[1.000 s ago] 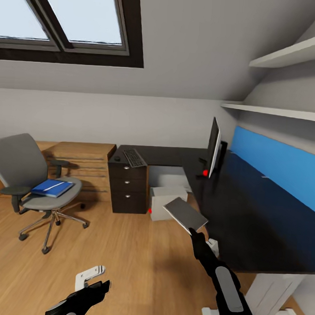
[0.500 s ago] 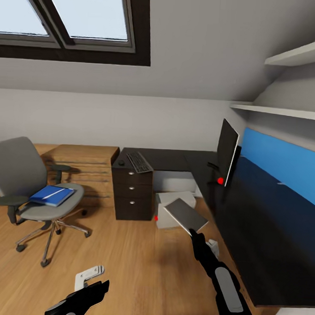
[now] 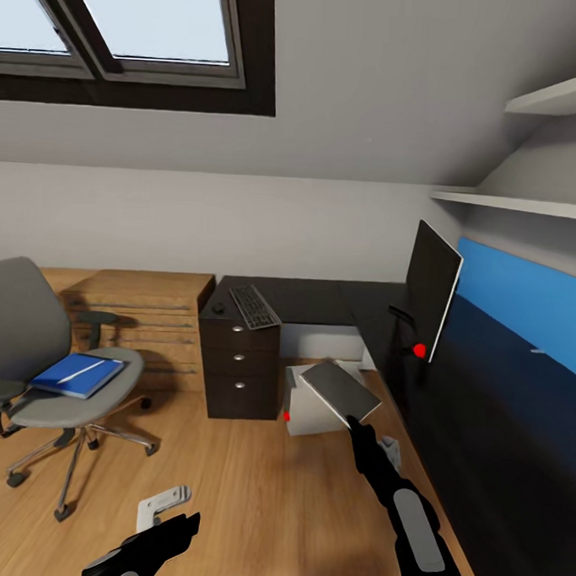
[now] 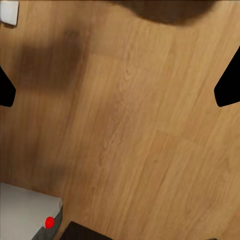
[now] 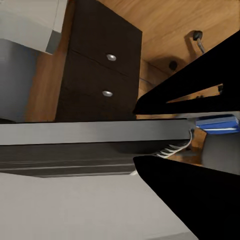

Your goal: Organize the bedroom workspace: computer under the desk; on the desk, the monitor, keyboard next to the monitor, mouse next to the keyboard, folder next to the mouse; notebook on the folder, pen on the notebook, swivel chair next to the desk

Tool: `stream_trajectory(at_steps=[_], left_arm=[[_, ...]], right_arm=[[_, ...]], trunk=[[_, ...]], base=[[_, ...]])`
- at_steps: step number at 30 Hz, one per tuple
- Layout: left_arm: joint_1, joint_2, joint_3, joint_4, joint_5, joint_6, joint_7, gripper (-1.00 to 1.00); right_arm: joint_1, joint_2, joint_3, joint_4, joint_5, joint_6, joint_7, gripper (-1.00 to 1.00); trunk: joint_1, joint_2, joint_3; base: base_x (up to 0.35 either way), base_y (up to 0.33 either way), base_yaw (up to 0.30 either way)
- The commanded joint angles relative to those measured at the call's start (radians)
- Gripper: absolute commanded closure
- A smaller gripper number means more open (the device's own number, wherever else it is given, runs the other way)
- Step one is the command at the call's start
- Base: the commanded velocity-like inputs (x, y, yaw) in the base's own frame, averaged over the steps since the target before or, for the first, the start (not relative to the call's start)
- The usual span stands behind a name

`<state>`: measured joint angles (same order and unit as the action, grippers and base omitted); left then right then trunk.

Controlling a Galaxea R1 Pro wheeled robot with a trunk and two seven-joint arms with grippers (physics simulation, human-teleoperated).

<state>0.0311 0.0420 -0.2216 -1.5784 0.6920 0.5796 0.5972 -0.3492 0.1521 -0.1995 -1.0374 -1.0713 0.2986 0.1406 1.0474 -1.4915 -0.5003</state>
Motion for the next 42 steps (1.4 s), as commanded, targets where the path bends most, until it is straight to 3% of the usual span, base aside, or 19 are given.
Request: stream_trajectory(at_steps=[1,16,42], left_arm=[[0.000,0.001,-0.002,-0.002,0.010,-0.001,0.010,-1.00],[-0.001,0.001,-0.001,-0.002,0.011,-0.001,0.009,-1.00],[0.000,0.001,-0.001,-0.002,0.011,-0.001,0.009,-1.00]], right_arm=[[-0.001,0.001,-0.004,-0.001,-0.007,0.008,0.003,1.00],[0.001,0.001,-0.004,-0.004,-0.007,-0.001,0.053,1.00],[0.001,0.001,-0.003,-0.004,-0.006,-0.012,0.059,1.00]], trunk=[[0.001,0.000,-0.001],[0.001,0.000,-0.001],[0.001,0.000,-0.001]], base=[[0.334,0.000,0.000],[0.335,0.015,0.000],[0.336,0.126,0.000]])
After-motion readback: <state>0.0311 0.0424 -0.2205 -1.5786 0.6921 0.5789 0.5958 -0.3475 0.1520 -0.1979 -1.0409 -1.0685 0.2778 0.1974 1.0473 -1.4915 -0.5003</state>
